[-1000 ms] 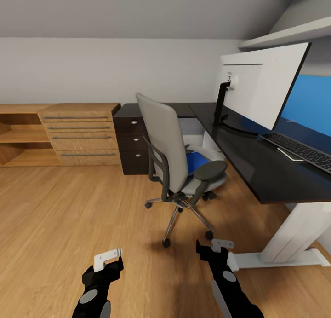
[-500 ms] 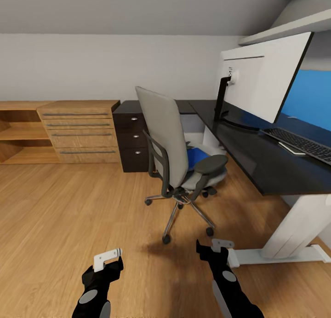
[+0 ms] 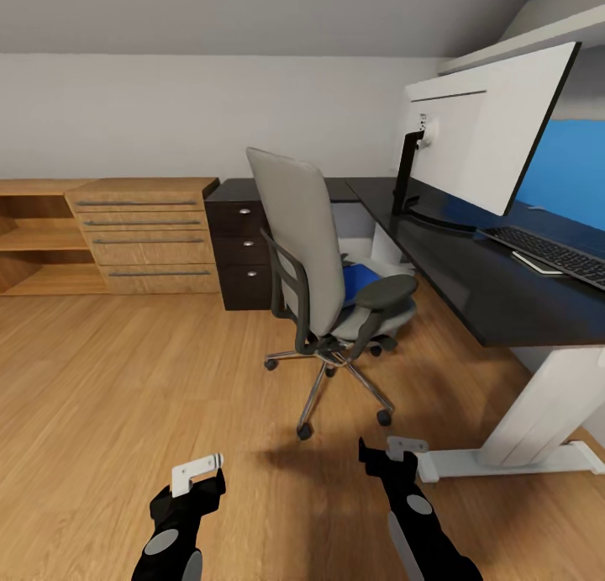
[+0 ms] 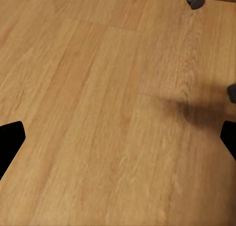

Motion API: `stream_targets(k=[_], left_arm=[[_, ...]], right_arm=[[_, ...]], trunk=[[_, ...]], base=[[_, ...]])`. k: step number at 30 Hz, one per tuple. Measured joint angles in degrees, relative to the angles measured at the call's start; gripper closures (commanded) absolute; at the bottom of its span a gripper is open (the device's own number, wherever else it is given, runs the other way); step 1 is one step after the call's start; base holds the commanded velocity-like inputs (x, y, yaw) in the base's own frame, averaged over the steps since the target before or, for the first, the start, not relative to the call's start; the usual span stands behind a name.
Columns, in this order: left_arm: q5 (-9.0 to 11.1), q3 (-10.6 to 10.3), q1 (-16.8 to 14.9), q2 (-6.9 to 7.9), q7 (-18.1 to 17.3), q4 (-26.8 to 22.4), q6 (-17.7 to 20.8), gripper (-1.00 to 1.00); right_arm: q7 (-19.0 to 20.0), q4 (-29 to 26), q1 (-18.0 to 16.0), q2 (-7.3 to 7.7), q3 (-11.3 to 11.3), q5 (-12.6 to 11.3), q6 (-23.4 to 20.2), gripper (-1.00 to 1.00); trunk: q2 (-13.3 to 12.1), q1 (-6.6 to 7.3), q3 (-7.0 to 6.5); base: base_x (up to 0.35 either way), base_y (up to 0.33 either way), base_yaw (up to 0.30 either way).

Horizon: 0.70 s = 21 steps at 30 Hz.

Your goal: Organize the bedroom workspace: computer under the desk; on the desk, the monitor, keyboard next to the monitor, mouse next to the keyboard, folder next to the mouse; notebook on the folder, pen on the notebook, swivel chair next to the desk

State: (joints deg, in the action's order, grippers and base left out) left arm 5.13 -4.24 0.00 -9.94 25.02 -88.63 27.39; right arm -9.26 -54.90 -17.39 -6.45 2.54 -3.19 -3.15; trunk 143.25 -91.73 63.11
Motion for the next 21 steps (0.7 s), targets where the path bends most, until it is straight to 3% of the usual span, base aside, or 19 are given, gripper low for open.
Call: stream_targets(k=[7,17,20,21], left_arm=[[0.04,-0.02,0.0,0.0,0.0,0.15,0.15,-1.0],[0.04,-0.31,0.0,0.0,-0.05,-0.04,0.08,-1.0],[0.04,-0.42,0.0,0.0,-0.1,-0.08,0.02,-1.0],[0.04,-0.46,0.0,0.0,-0.13,-0.1,-0.03,-1.0]], right_arm=[[-0.05,0.0,0.01,1.05,-0.12,-0.07,0.08,-1.0],[-2.02,1.47,-0.56,1.38,-0.47,-0.14,4.93,-1.0],[-5.79,4.18,-3.79,2.14,-0.76,-0.19,5.07,-1.0],[-7.97,6.12,-6.5,2.66,-0.88,-0.24,5.09,-1.0]], trunk=[[0.0,0.0,0.0],[0.0,0.0,0.0],[0.0,0.0,0.0],[0.0,0.0,-0.01]], base=[[0.0,0.0,0.0],[0.0,0.0,0.0],[0.0,0.0,0.0],[0.0,0.0,0.0]])
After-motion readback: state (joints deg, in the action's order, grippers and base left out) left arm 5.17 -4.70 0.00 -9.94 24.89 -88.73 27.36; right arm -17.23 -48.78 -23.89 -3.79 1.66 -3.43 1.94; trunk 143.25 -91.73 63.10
